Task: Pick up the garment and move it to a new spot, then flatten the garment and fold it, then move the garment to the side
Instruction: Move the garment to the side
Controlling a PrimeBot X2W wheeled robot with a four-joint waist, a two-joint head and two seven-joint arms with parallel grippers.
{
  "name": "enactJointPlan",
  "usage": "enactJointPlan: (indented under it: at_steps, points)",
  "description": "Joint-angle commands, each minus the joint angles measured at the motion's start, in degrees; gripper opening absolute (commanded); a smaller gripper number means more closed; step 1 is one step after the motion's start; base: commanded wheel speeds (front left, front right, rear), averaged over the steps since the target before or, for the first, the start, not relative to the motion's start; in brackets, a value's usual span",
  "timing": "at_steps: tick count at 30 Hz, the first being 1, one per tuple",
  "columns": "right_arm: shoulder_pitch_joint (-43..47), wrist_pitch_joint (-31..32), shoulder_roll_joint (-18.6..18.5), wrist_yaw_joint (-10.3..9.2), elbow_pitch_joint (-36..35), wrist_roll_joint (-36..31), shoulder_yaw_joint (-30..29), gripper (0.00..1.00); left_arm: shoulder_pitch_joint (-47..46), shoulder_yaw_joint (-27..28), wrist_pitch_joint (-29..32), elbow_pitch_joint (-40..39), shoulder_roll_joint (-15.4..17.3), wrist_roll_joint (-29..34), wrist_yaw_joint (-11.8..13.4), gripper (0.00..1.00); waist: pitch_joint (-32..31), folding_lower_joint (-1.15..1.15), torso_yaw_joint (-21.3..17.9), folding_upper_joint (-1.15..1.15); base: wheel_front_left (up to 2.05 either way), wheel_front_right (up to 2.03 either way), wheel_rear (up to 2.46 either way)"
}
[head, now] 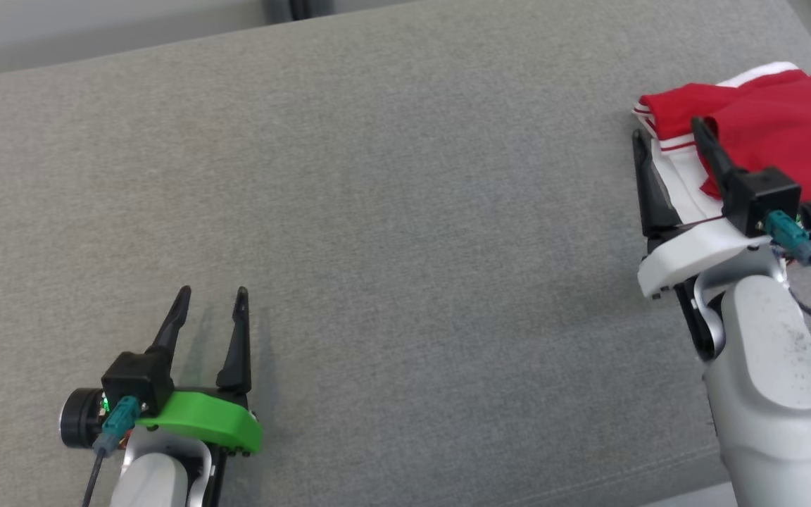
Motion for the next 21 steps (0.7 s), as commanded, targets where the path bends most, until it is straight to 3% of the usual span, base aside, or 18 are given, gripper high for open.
enactJointPlan:
  at_steps: [1,10,21]
  points:
    - [1.8,-0.2,-0.2,-0.11,-0.5,1.5,0.0,1.00,1.1,1.0,0.0,-0.1,-0.4,1.0,0.1,1.00,-3.7,0.00,4.2,0.00,0.00,0.00,0.00]
    - [10.8,-0.2,-0.2,-0.10,-0.5,7.3,1.7,1.00,5.0,5.6,0.0,0.7,-1.9,2.9,0.1,1.00,-8.1,0.00,8.6,0.00,0.00,0.00,0.00]
    - [20.1,-0.2,-0.2,-0.11,-0.4,8.2,2.2,1.00,10.1,6.9,0.0,0.3,-2.7,3.5,0.1,1.00,-13.6,0.00,10.5,0.00,0.00,0.00,0.00]
